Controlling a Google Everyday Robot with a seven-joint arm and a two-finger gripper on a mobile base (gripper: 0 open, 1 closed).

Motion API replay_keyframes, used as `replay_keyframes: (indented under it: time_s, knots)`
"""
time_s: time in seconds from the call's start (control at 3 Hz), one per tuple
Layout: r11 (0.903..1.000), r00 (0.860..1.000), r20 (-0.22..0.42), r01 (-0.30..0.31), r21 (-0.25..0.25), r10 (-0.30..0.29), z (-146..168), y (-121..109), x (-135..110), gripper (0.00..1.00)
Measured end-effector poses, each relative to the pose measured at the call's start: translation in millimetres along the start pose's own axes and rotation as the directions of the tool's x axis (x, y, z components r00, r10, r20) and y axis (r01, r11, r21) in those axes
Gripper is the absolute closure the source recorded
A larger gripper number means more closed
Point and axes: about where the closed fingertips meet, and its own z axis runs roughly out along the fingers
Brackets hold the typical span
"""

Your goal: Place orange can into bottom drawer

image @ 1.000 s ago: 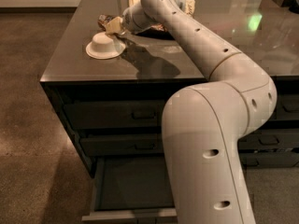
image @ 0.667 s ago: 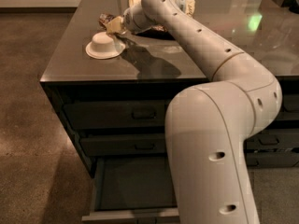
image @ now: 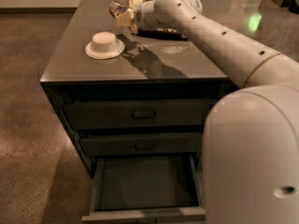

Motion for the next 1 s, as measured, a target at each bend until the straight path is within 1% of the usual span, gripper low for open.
replay_keyframes:
  time_s: [0.33, 0.67, 1.0]
  knots:
    - [0.9993, 0.998, 0.059, 0.035, -0.017, -0.033, -29.6, 2.8, -2.4, 1.00]
    - [0.9960, 0.995, 0.091, 0.049, -0.074, -0.043, -58.5, -4.2, 9.0, 1.00]
    - [0.9834, 0.994, 0.099, 0.059, -0.172, -0.043, -89.5, -12.6, 28.7, 1.00]
